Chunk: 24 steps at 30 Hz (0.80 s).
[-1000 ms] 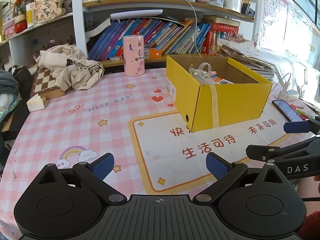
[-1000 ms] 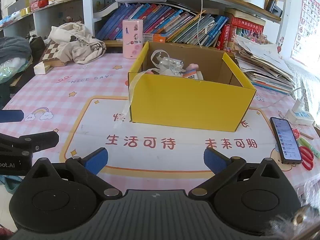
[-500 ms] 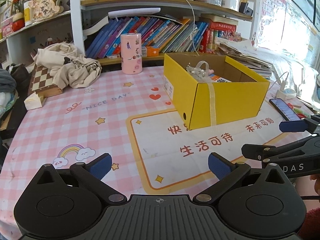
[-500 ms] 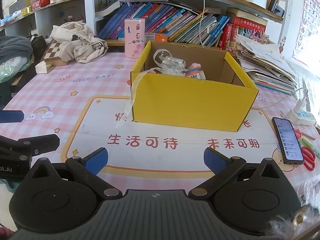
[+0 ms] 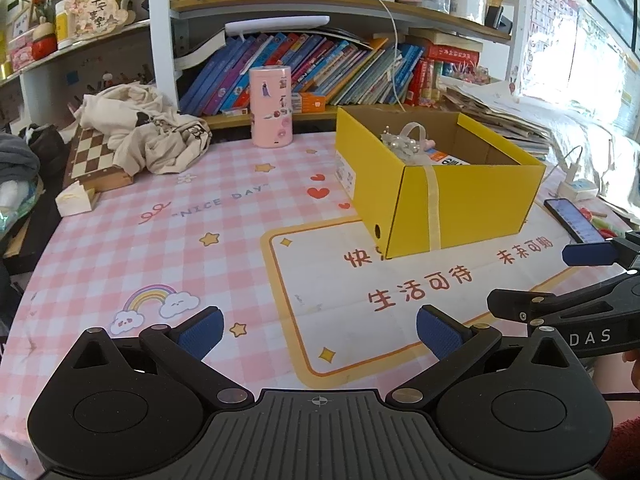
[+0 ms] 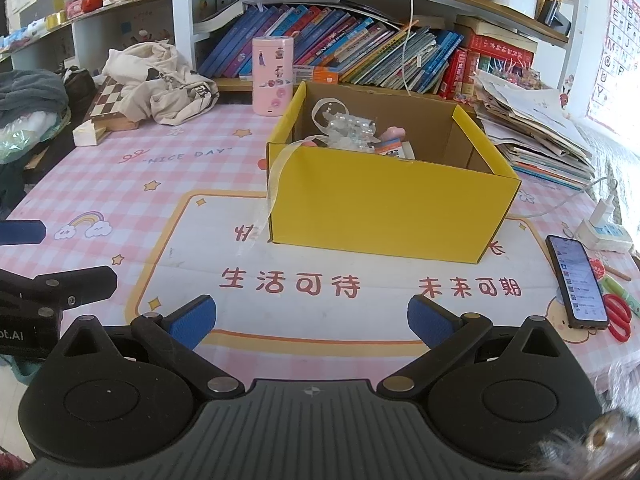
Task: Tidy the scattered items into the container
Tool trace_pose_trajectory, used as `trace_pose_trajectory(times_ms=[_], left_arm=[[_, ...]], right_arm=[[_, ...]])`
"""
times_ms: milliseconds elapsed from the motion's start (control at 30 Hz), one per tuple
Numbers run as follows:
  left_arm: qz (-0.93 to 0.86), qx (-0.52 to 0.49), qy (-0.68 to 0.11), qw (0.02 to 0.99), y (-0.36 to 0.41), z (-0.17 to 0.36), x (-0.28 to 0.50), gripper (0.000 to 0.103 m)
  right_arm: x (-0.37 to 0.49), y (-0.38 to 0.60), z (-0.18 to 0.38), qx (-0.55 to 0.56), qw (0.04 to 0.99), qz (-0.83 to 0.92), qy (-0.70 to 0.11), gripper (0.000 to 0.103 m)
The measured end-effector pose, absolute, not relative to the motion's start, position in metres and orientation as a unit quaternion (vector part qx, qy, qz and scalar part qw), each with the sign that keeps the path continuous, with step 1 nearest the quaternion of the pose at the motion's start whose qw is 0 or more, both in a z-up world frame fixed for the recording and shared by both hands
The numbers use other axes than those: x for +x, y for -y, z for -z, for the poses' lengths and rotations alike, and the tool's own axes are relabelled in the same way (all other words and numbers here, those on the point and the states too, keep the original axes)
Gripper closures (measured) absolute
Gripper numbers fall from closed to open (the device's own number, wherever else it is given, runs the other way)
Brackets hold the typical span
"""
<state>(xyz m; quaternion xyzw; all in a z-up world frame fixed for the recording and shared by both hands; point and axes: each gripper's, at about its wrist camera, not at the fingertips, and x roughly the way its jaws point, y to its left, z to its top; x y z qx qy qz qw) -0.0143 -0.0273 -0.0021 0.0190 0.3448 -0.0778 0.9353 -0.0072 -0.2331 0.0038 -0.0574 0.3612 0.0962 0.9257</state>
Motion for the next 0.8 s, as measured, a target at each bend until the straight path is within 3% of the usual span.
trace_pose_trajectory(times_ms=[800], left_arm=[[0.088,0.016,-0.337,0.937,0.024,-0.001,-0.0176,0.0]], right_arm=[[-0.0083,0.2295,-0.0049,-0.059,0.925,-0.097,-0.362,0.0]])
